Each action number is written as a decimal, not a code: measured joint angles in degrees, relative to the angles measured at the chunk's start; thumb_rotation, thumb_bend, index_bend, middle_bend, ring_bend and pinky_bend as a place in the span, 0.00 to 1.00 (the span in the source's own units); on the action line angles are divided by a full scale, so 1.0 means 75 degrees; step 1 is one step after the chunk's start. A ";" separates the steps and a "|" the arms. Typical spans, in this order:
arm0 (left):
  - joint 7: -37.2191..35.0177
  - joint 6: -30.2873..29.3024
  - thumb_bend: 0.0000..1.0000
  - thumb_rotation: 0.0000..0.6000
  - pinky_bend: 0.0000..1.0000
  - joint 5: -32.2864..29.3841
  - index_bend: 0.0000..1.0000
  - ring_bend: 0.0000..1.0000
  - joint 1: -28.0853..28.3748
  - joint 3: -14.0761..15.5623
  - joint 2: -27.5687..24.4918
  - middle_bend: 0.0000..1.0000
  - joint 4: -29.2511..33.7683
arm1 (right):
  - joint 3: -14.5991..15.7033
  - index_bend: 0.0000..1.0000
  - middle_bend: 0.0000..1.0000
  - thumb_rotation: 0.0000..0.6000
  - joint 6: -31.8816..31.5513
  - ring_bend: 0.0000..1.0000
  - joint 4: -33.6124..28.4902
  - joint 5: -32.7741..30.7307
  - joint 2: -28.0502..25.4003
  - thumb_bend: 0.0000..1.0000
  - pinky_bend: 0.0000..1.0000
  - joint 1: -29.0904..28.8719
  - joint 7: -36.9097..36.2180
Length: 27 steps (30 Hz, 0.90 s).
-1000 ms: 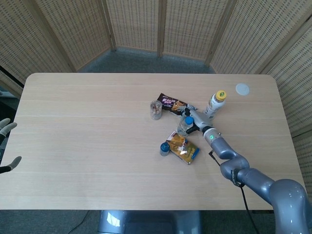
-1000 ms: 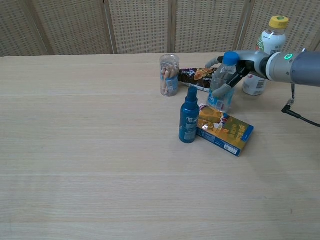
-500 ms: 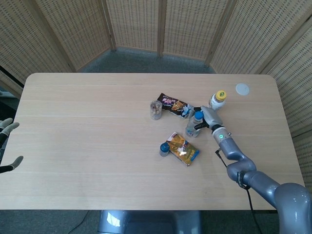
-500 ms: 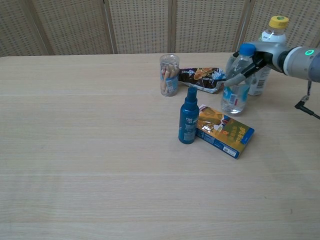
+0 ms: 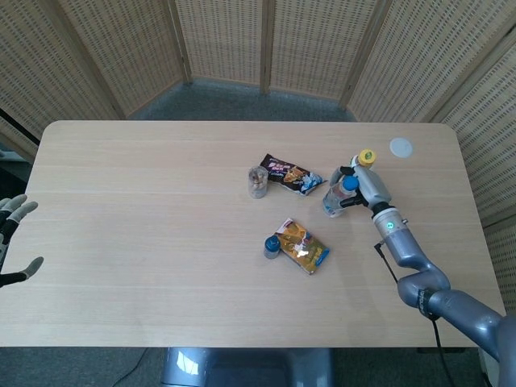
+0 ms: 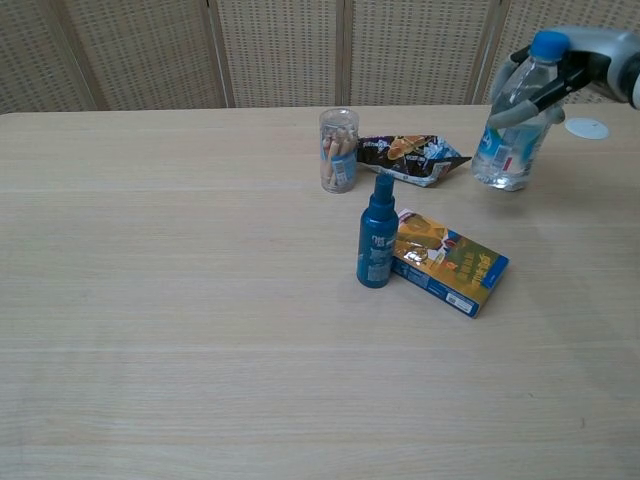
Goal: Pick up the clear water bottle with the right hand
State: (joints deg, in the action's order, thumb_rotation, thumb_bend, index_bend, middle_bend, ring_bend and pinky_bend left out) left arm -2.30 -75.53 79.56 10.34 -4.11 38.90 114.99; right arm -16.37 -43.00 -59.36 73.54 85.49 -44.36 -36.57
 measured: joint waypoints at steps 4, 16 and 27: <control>-0.0029 0.0007 0.32 1.00 0.00 0.0052 0.12 0.00 0.0015 0.0001 0.0040 0.05 -0.0012 | -0.0195 0.63 0.97 1.00 -0.0227 0.72 -0.0866 -0.0164 -0.0516 0.04 0.77 0.0111 0.0268; -0.0182 -0.0092 0.32 1.00 0.00 0.0259 0.13 0.00 -0.0055 0.0072 0.0110 0.05 -0.0107 | -0.1030 0.64 0.97 1.00 -0.0825 0.72 -0.3052 -0.0648 -0.1730 0.03 0.77 0.0127 0.0963; -0.0364 -0.0188 0.32 1.00 0.00 0.0268 0.13 0.00 -0.0171 0.0134 0.0137 0.05 -0.0233 | -0.1318 0.65 0.98 1.00 -0.0968 0.72 -0.3646 -0.0875 -0.2007 0.03 0.77 -0.0076 0.1195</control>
State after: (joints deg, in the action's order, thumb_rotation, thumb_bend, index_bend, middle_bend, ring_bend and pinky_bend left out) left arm -5.03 -76.94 81.56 9.06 -3.11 39.92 113.25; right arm -26.25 -50.26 -86.71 66.98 70.44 -44.92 -27.61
